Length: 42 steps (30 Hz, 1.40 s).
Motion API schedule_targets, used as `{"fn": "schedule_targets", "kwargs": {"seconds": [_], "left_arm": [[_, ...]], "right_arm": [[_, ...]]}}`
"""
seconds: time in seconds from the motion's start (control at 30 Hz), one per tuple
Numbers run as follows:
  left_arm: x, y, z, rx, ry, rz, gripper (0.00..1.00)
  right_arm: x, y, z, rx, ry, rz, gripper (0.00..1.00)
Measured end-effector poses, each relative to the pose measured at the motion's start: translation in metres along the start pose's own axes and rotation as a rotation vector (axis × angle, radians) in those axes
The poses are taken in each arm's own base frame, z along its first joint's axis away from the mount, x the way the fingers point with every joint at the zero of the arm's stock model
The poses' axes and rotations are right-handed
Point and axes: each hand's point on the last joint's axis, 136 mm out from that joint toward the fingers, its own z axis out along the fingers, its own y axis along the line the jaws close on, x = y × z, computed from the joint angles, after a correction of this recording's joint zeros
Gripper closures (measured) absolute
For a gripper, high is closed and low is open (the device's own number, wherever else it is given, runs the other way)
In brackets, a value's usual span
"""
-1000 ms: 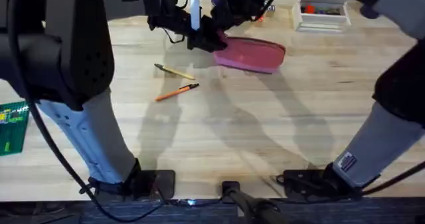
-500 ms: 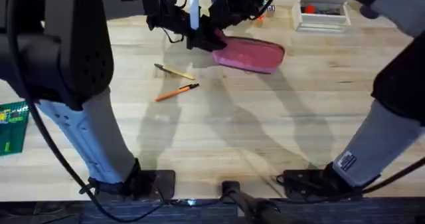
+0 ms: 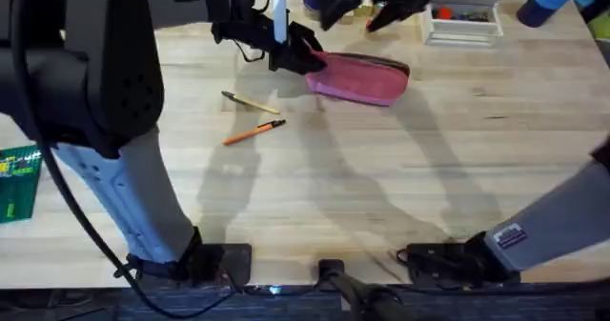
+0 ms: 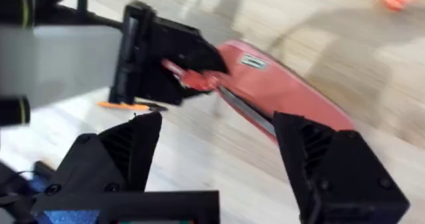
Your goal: Unzip the bag, pick up the pens from the table one at a time and place them inside, then zip the bag closed.
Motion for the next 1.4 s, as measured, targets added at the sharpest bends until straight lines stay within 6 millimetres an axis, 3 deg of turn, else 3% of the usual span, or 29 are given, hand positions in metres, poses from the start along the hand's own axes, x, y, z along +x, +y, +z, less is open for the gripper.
{"fn": "schedule_targets", "kwargs": {"seconds": [0.17,0.3,0.33,0.37,0.4,0.47,0.5,0.7,0.8,0.93,1.13,1.4], "left_arm": [[0.0,0.0,0.0,0.0,0.0,0.0,0.958],[0.0,0.0,0.0,0.0,0.0,0.0,0.958],[0.0,0.0,0.0,0.0,0.0,0.0,0.919],[-0.001,0.0,0.0,0.0,-0.003,0.005,0.79],[-0.002,-0.001,0.001,0.006,-0.01,0.005,0.328],[-0.003,-0.002,0.002,0.009,-0.012,0.002,0.053],[-0.004,-0.002,0.002,0.01,-0.014,0.004,0.018],[-0.003,-0.002,0.0,0.008,-0.012,-0.002,0.007],[-0.007,0.003,-0.01,-0.018,-0.011,-0.032,0.007],[-0.028,0.006,-0.046,-0.082,-0.02,-0.137,0.008],[-0.061,-0.014,-0.109,-0.15,-0.018,-0.289,0.007],[-0.066,-0.042,-0.163,-0.246,0.049,-0.415,0.008]], "right_arm": [[0.003,-0.019,-0.037,0.134,-0.046,-0.022,0.006],[0.002,-0.026,-0.054,0.199,-0.075,-0.061,0.006],[0.002,-0.027,-0.056,0.21,-0.077,-0.074,0.006],[0.002,-0.028,-0.057,0.218,-0.077,-0.085,0.006],[0.004,-0.031,-0.057,0.234,-0.064,-0.112,0.006],[0.004,-0.032,-0.057,0.242,-0.063,-0.124,0.006],[0.004,-0.032,-0.057,0.244,-0.062,-0.129,0.006],[0.004,-0.033,-0.058,0.251,-0.058,-0.142,0.006],[0.003,-0.033,-0.058,0.25,-0.061,-0.153,0.006],[0.005,-0.025,-0.056,0.203,-0.042,-0.271,0.006],[0.021,-0.005,-0.052,0.076,0.018,-0.552,0.006],[0.005,-0.005,-0.053,0.104,-0.024,-0.928,0.006]]}}
